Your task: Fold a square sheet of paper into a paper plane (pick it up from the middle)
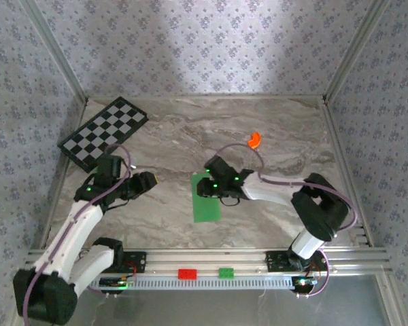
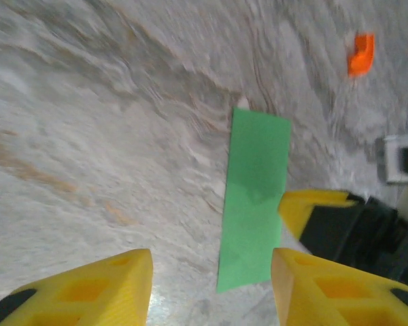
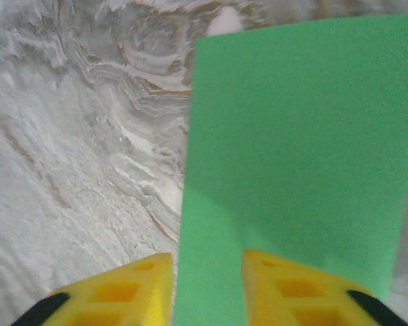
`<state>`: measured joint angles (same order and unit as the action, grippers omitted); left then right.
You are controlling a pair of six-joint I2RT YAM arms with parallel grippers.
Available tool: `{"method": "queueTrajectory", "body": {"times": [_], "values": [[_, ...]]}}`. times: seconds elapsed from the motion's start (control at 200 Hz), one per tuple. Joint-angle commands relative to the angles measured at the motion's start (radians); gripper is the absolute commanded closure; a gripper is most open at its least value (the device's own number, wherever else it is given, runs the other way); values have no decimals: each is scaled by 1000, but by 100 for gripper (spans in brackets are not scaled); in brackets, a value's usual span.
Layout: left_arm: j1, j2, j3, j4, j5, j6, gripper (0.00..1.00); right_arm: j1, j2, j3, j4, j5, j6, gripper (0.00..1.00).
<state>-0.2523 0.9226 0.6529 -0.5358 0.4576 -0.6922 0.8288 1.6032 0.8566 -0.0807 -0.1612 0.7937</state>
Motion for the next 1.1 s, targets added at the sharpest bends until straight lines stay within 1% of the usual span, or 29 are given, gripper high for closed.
{"method": "queueTrajectory", "body": {"times": [0.0,0.08,0.12,0.195,0.29,0.35,0.595,0.795,0.94,1.094], "values": [[-102,95,7,127,87,6,52,-51,-46,-118,168,-159,59,83],[-173,176,6,190,73,-26,53,-80,-41,-145,166,-198,59,96],[-201,213,3,231,74,-42,53,-86,-40,-151,149,-192,60,97],[-244,279,4,289,70,-77,53,-95,-33,-162,134,-182,71,98],[-276,340,10,338,78,-94,52,-104,-19,-177,138,-184,85,98],[-285,378,17,361,93,-99,52,-107,-15,-192,148,-184,88,99],[-304,514,57,406,144,-95,50,-153,38,-315,279,-230,163,98],[-339,612,89,438,167,-99,51,-159,58,-336,287,-238,183,98],[-359,660,104,427,145,-100,51,-161,64,-344,290,-237,188,97],[-367,673,119,359,74,-75,51,-161,60,-344,284,-235,187,97]]}}
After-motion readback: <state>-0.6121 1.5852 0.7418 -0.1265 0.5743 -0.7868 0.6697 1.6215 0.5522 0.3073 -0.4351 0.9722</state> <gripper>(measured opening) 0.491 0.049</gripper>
